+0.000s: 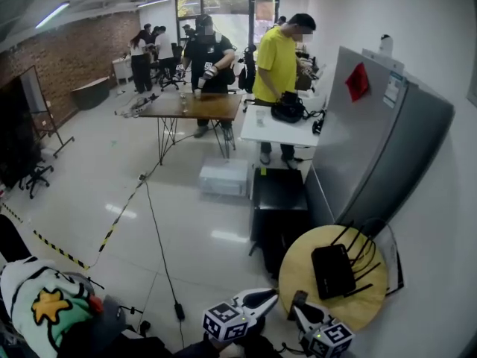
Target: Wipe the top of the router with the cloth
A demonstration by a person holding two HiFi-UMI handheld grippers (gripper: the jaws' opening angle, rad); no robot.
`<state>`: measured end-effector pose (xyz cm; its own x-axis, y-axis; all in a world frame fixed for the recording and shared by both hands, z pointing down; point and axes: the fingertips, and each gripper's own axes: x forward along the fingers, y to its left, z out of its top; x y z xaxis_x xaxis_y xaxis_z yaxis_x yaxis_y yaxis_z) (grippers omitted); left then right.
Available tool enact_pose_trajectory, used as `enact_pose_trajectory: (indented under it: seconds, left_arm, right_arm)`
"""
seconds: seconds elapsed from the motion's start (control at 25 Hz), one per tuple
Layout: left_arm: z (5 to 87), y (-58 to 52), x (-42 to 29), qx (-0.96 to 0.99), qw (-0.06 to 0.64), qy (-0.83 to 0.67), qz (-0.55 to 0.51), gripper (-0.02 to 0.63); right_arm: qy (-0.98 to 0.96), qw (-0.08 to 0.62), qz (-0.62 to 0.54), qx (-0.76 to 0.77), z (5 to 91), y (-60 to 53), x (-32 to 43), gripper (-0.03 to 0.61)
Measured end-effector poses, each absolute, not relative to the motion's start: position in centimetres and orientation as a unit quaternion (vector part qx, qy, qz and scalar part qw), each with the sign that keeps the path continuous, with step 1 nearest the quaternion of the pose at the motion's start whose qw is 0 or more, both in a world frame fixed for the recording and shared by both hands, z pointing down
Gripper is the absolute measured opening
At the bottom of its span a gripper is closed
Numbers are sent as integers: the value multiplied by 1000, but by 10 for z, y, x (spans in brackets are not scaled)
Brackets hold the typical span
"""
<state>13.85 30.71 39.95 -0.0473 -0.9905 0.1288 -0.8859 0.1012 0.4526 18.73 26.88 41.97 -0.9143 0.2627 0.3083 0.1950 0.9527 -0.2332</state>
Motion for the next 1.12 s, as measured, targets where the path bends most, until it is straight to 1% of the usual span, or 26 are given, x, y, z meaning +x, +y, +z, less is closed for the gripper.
enact_pose_trajectory:
  seconds: [0.32, 0.68, 0.92, 1.12]
  left_arm:
    - [424, 247, 62, 670, 225, -699, -106, 31]
    - [437, 148, -14, 708, 254, -655, -66, 31]
    - [439, 94, -35, 751, 259, -606, -38, 31]
    - [450, 48, -39, 802, 271, -532, -17, 31]
  right_arm:
    - [-971, 186, 99, -116, 442, 219, 109, 66]
    - [-972, 175, 146, -49, 457, 125, 41, 65]
    - [-969, 170, 176, 21, 466, 83, 26, 66]
    - [-962, 166, 190, 104, 481, 49, 17, 64]
